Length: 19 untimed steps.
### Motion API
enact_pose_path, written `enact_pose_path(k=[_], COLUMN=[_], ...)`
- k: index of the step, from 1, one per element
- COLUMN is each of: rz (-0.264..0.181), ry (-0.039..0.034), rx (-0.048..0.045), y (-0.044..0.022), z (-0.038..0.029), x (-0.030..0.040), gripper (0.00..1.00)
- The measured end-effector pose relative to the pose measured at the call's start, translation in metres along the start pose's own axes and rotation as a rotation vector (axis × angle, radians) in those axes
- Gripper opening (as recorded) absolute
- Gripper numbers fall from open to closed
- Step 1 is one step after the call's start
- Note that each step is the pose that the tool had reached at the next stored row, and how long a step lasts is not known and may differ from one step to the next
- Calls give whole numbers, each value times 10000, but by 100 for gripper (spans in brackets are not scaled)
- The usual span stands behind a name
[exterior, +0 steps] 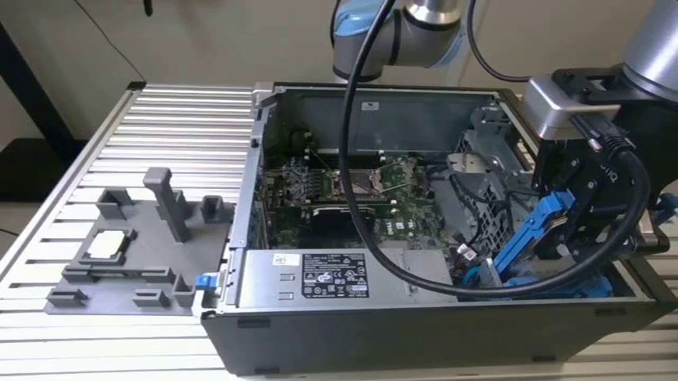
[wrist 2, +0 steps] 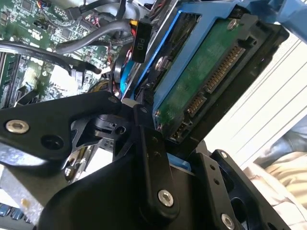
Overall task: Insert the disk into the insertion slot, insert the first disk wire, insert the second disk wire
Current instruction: 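Insert the disk into the insertion slot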
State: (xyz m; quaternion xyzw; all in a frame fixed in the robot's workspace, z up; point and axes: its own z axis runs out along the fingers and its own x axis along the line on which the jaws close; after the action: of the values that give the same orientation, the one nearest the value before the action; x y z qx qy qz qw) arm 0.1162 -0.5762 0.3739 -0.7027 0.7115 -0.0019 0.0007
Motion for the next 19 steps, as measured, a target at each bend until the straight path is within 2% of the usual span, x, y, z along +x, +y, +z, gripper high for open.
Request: enact_pose_path(k=[6,7,8,9,19], rz=[2,3,2,1,0], ry=[1,0,0,-1,-1], rx=[-1,-1,0,0,0], y=[1,2,1,1,0], z=[1,1,1,1,2], x=[1,1,0,0,0], gripper=[34,40,40,47,49])
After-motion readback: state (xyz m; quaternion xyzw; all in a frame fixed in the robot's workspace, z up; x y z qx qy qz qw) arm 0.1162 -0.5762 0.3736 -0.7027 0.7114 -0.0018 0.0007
